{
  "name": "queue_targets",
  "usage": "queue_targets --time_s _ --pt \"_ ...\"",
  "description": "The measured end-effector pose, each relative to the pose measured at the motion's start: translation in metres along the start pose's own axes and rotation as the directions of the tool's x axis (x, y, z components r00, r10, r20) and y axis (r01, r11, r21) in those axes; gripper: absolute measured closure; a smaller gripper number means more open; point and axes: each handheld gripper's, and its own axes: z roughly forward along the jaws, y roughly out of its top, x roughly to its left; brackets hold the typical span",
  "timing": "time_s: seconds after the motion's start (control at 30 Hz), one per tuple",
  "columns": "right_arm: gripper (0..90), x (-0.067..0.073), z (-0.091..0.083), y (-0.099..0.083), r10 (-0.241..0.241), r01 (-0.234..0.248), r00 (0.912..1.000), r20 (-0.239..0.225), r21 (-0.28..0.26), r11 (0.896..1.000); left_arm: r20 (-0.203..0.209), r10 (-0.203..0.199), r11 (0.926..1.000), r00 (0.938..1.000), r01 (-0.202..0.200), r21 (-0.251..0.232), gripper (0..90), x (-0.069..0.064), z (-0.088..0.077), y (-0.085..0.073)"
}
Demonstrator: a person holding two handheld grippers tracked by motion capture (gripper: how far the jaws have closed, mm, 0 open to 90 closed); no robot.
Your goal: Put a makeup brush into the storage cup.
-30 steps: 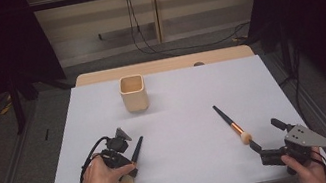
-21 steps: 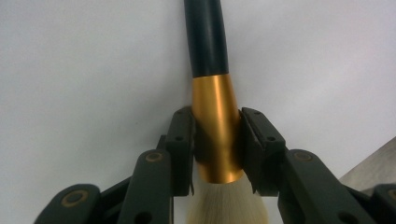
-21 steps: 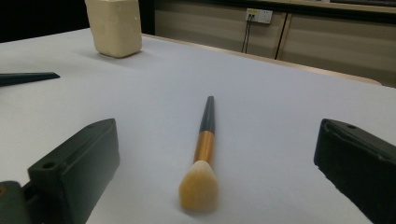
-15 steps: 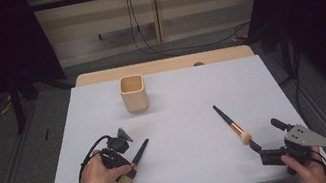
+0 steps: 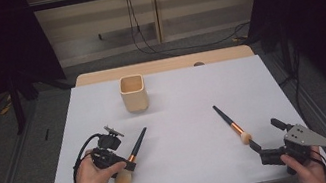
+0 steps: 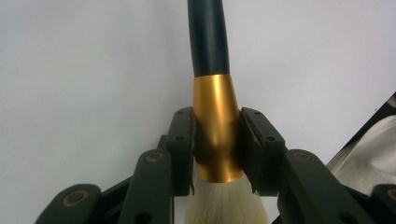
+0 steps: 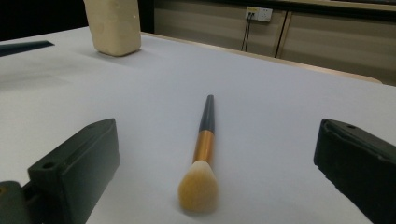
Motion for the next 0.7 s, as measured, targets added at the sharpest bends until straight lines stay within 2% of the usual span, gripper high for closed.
queue_targets --time_s 0.1,0.17,0.23,0.3,0.33,0.53,0.7 --pt "0.0 0.0001 -0.0002 0.0001 -0.001 0.001 1.0000 -0.001 0.000 1.000 0.008 0.027 0.9975 0.9996 -0.027 -0.065 66.5 -0.0003 -0.0027 -0.0013" --pt "0.0 0.0003 -0.0002 0.0001 -0.002 0.002 1.0000 -0.001 -0.001 1.000 0.007 0.041 0.9929 0.9991 -0.040 -0.112 66.5 -0.0007 -0.0033 -0.0016" --pt "0.0 0.0003 -0.0002 0.0001 -0.002 0.002 1.0000 -0.001 0.000 1.000 0.009 0.040 0.9894 0.9991 -0.039 -0.140 66.5 -0.0003 -0.0032 -0.0019" --pt "0.0 0.0001 -0.0004 0.0001 -0.001 0.001 1.0000 0.000 -0.001 1.000 0.002 0.060 0.9842 0.9982 -0.059 -0.167 66.5 0.0010 -0.0034 -0.0021" --pt "0.0 0.0000 -0.0005 0.0001 0.000 0.000 1.0000 0.000 -0.001 1.000 0.008 0.055 0.9815 0.9984 -0.053 -0.184 66.5 0.0015 -0.0035 -0.0026" --pt "0.0 0.0001 -0.0009 0.0000 -0.001 0.001 1.0000 0.000 -0.001 1.000 0.010 0.071 0.9629 0.9974 -0.066 -0.262 66.5 0.0016 -0.0059 -0.0065" --pt "0.0 0.0001 -0.0009 0.0000 0.000 0.000 1.0000 0.001 -0.001 1.000 0.015 0.088 0.9370 0.9960 -0.077 -0.341 66.5 0.0008 -0.0091 -0.0104"
